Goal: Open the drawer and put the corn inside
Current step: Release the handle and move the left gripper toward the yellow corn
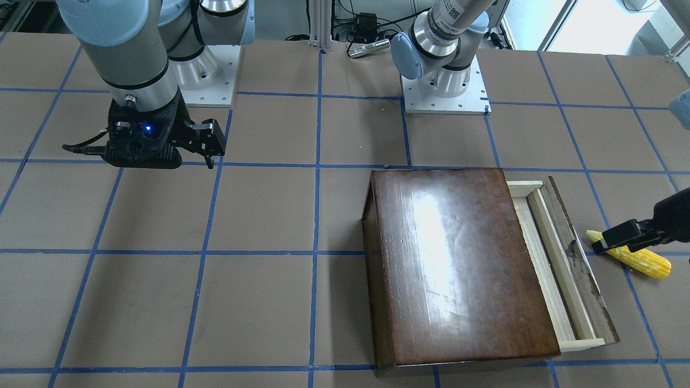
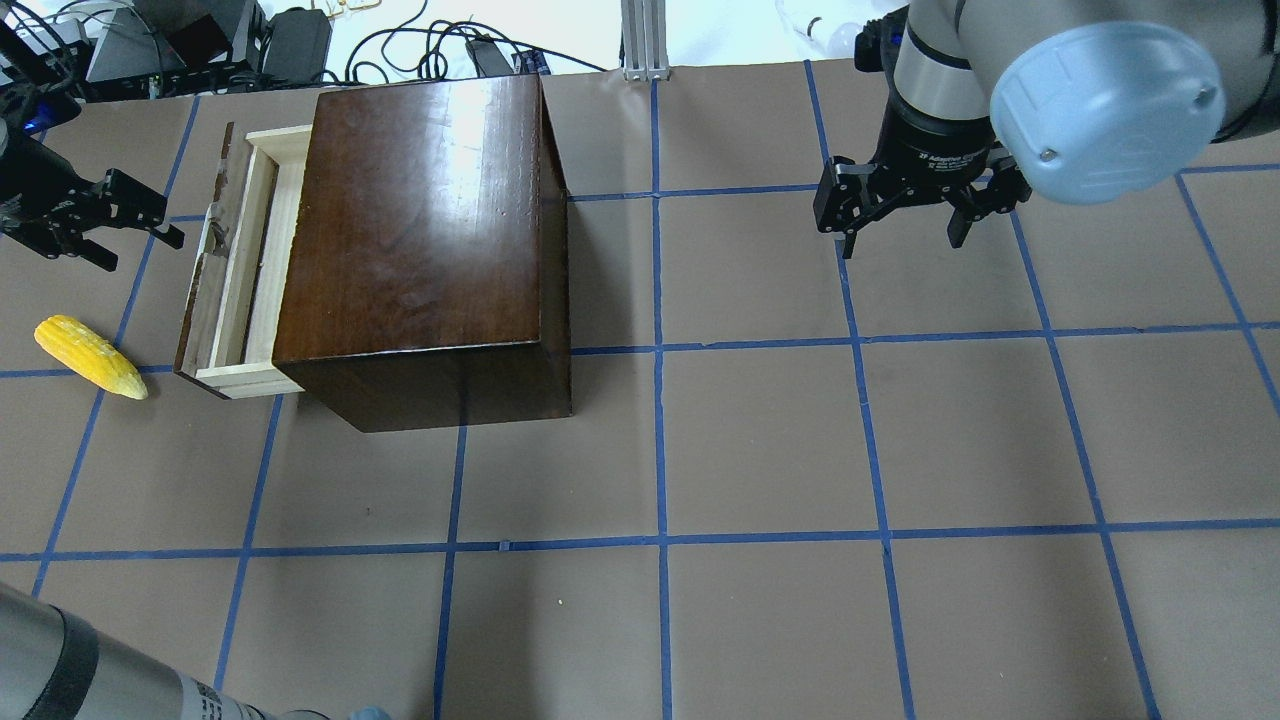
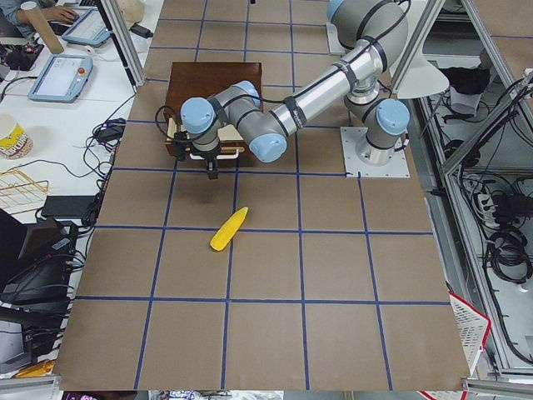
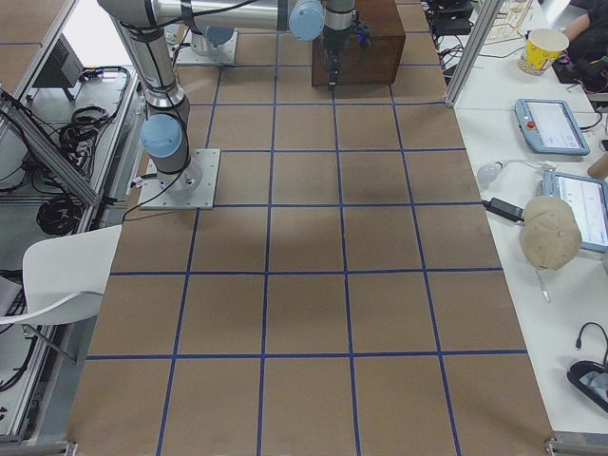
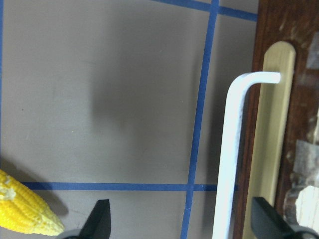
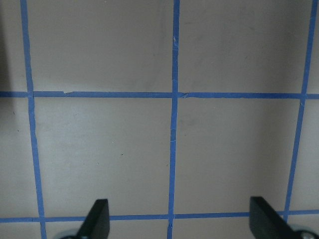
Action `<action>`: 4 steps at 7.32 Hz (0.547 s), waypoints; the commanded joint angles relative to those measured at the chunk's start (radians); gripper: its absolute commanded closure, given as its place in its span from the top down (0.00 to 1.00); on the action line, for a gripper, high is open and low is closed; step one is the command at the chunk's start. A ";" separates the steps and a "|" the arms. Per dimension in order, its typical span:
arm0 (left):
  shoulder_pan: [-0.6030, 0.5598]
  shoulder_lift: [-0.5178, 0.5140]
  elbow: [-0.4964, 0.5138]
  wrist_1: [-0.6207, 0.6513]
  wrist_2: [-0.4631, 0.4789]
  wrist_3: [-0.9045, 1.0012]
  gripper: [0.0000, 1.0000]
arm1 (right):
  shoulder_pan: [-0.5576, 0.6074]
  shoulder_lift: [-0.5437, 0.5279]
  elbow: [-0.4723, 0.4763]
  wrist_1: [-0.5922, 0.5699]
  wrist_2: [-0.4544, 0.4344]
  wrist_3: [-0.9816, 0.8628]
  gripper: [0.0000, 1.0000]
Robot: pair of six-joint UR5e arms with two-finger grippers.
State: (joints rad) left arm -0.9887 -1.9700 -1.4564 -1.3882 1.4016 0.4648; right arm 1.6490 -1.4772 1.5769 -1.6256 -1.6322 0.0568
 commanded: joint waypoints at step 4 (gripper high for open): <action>0.068 -0.052 0.001 0.119 0.235 0.002 1.00 | 0.000 0.000 0.000 0.001 0.000 0.000 1.00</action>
State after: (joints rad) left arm -0.9337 -2.0032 -1.4510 -1.3102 1.5892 0.4656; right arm 1.6490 -1.4772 1.5769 -1.6245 -1.6322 0.0567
